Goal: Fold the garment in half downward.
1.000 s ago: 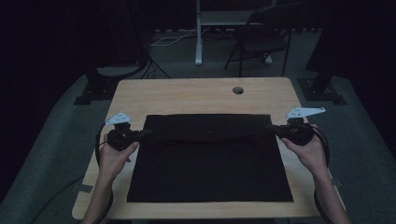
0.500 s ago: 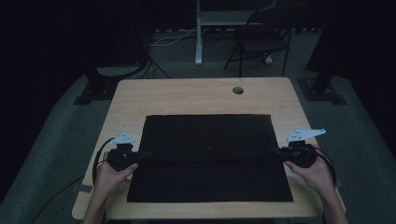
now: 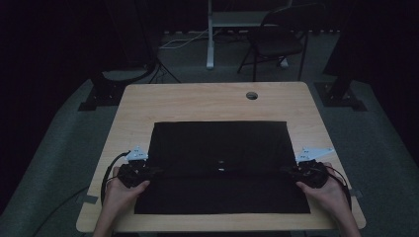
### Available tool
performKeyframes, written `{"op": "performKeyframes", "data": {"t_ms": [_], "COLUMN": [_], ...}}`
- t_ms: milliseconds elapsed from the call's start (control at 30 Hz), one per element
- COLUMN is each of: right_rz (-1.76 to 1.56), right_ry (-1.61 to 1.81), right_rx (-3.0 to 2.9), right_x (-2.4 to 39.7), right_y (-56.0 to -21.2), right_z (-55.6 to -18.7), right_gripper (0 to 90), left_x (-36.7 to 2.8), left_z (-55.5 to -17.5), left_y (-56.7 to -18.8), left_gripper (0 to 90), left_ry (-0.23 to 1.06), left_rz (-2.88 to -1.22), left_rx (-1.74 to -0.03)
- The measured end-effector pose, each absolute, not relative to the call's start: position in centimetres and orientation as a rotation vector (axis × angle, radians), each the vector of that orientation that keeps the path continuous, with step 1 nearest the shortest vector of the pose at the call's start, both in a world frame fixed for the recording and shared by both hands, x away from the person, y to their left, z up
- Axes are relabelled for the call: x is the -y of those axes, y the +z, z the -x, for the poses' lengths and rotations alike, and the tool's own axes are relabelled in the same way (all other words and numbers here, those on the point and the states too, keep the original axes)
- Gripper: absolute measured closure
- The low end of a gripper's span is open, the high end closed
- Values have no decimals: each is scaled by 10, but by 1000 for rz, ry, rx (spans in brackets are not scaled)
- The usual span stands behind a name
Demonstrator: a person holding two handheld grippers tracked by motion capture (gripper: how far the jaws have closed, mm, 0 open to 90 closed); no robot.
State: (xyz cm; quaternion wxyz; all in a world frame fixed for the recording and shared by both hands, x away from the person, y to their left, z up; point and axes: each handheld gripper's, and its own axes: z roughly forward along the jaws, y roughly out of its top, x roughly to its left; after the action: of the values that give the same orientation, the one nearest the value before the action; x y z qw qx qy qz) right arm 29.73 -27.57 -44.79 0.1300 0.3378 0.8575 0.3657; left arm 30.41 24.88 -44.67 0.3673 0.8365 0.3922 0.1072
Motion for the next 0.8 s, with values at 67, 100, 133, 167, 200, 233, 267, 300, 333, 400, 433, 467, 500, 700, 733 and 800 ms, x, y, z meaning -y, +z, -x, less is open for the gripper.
{"op": "performKeyframes", "data": {"t_ms": [67, 100, 133, 167, 200, 233, 267, 300, 333, 400, 433, 467, 500, 700, 733, 800], "right_rz": [-978, -982, -984, -983, -991, -990, -994, -997, -1002, -1007, -1013, -1016, -1026, -1043, -1046, -1048], "right_ry": [1052, 1047, 1042, 1036, 1031, 1026, 1020, 1016, 1011, 1004, 1003, 1002, 1001, 1000, 1003, 1014], "right_rx": [-2484, -2482, -2479, -2474, -2468, -2463, -2457, -2452, -2449, -2439, -2433, -2427, -2423, -2411, -2410, -2403], "right_x": [274, 274, 273, 273, 272, 271, 271, 270, 269, 268, 268, 268, 267, 267, 267, 268], "right_y": [-448, -448, -448, -448, -448, -448, -448, -448, -448, -448, -448, -448, -448, -448, -448, -449], "right_z": [-298, -299, -300, -301, -302, -304, -305, -307, -309, -313, -315, -317, -319, -328, -329, -331], "right_gripper": [860, 860, 860, 860, 860, 859, 859, 859, 858, 857, 856, 855, 855, 855, 855, 855], "left_x": [-248, -248, -247, -246, -245, -243, -242, -242, -242, -243, -243, -243, -243, -242, -242, -242], "left_z": [-306, -307, -308, -309, -309, -311, -313, -315, -318, -325, -328, -332, -334, -344, -345, -346], "left_y": [-447, -448, -447, -447, -447, -447, -447, -447, -447, -448, -448, -449, -449, -449, -449, -450], "left_gripper": [811, 810, 808, 807, 806, 805, 801, 799, 799, 797, 796, 796, 796, 792, 791, 788], "left_ry": [271, 279, 288, 300, 313, 325, 335, 337, 338, 334, 329, 328, 329, 335, 335, 335], "left_rz": [-2143, -2142, -2143, -2145, -2148, -2149, -2150, -2147, -2142, -2124, -2110, -2105, -2102, -2092, -2089, -2079], "left_rx": [-1009, -1009, -1012, -1011, -1013, -1014, -1016, -1018, -1021, -1031, -1039, -1041, -1045, -1056, -1056, -1057]}}
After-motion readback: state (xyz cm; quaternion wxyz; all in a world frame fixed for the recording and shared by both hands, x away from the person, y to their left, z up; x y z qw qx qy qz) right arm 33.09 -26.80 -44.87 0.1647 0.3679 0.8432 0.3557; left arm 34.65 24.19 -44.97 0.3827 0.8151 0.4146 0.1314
